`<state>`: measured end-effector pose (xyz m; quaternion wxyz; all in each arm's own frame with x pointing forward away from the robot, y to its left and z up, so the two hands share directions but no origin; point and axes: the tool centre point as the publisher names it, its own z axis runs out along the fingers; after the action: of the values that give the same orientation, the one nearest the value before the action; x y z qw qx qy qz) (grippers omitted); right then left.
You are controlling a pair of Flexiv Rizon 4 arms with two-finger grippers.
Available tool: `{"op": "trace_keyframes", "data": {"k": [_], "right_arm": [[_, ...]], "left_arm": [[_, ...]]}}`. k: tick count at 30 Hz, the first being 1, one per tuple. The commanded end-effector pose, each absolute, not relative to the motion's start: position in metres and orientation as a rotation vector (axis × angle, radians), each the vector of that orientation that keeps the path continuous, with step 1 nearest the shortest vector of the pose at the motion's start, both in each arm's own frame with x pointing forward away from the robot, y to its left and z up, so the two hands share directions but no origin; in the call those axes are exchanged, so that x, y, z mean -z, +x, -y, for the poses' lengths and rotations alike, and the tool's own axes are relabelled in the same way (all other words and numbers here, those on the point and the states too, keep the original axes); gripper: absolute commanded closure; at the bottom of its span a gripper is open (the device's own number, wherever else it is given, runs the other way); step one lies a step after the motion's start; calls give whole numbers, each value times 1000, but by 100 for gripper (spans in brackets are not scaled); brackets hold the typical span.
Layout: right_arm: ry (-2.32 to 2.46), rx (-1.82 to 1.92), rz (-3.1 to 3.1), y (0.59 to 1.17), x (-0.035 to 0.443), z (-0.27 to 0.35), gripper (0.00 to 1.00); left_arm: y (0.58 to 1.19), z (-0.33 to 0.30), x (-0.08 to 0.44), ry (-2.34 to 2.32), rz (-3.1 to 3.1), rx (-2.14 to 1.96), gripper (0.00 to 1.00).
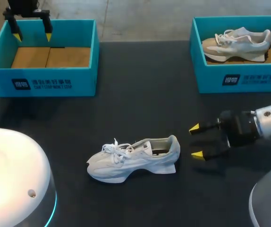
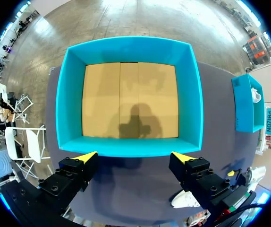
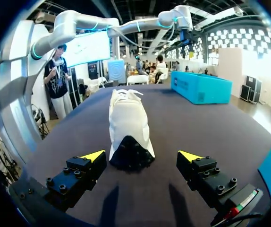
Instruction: Take the shoe out of the shoebox, open the shoe tongue, remove and reinsert the insole, then place the shoe into the shoebox
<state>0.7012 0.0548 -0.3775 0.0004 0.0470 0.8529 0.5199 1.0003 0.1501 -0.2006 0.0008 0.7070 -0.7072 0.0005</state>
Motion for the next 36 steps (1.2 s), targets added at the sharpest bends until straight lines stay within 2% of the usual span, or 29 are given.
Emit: {"op": "trace_keyframes", "data": {"k": [1, 36], "right_arm": [[135, -1646, -2688, 705, 383, -64, 0], [57, -1793, -2667, 689, 406, -106, 0]], "left_arm": [[1000, -150, 200, 2220, 2221, -1, 0], [1000, -150, 200, 2220, 2221, -1, 0]]}}
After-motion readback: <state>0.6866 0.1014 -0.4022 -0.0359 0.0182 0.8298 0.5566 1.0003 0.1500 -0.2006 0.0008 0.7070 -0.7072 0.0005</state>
